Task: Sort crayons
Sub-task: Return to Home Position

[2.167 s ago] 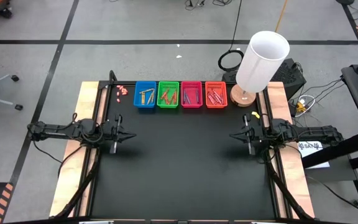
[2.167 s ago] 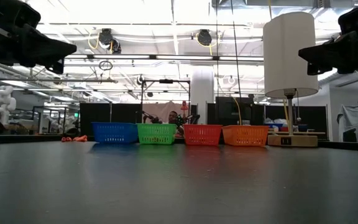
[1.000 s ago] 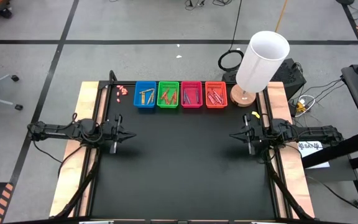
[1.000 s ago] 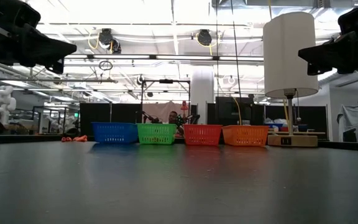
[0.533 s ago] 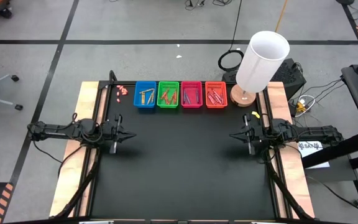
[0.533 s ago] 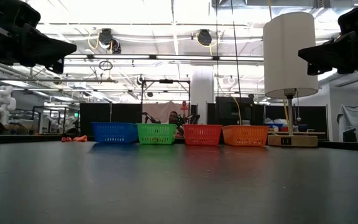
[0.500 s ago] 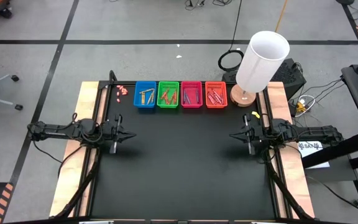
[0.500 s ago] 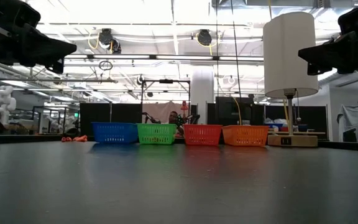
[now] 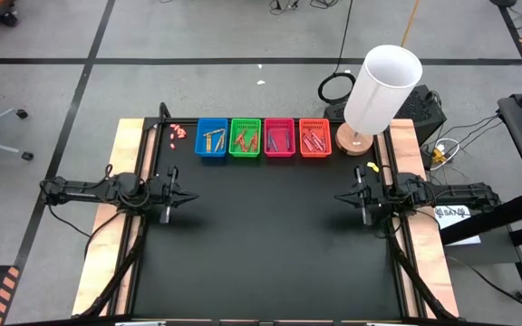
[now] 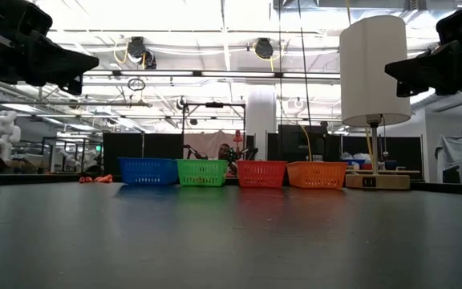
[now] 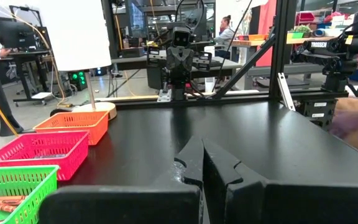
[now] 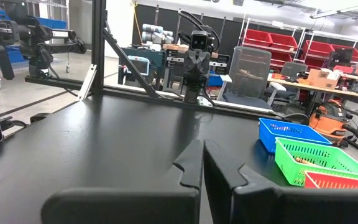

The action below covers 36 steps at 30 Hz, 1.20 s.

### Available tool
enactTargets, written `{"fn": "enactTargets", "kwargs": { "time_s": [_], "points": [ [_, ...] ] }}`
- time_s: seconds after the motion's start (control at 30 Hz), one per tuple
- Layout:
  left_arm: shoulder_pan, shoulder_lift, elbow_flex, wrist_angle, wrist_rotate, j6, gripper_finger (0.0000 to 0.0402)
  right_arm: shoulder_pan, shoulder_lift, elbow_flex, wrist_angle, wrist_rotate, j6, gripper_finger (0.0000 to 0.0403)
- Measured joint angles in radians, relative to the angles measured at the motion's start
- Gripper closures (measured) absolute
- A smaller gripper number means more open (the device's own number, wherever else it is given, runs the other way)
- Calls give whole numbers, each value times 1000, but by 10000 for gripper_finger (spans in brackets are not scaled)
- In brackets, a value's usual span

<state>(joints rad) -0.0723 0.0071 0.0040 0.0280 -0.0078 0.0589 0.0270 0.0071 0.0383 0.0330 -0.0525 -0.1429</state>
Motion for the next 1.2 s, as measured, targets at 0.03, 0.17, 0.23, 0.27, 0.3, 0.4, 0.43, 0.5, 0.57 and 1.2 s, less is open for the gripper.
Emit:
{"fn": "enactTargets", "kwargs": {
  "time_s": [0.03,0.17,0.23,0.27,0.3,0.4,0.43,0.5,0.57,1.2],
  "points": [
    [0,0,0,0,0,0,402,0,0,0,0,0,0,403],
    [0,0,0,0,0,0,402,0,0,0,0,0,0,403],
    [0,0,0,0,0,0,402,0,0,0,0,0,0,403],
    [0,0,0,0,0,0,402,0,0,0,0,0,0,403],
    [0,0,0,0,0,0,402,0,0,0,0,0,0,403],
    [0,0,0,0,0,0,402,0,0,0,0,0,0,403],
    [0,0,0,0,0,0,402,0,0,0,0,0,0,403],
    [0,0,0,0,0,0,402,0,0,0,0,0,0,403],
    [0,0,0,0,0,0,402,0,0,0,0,0,0,403],
    [0,0,0,0,1,0,402,0,0,0,0,0,0,403]
  ]
}}
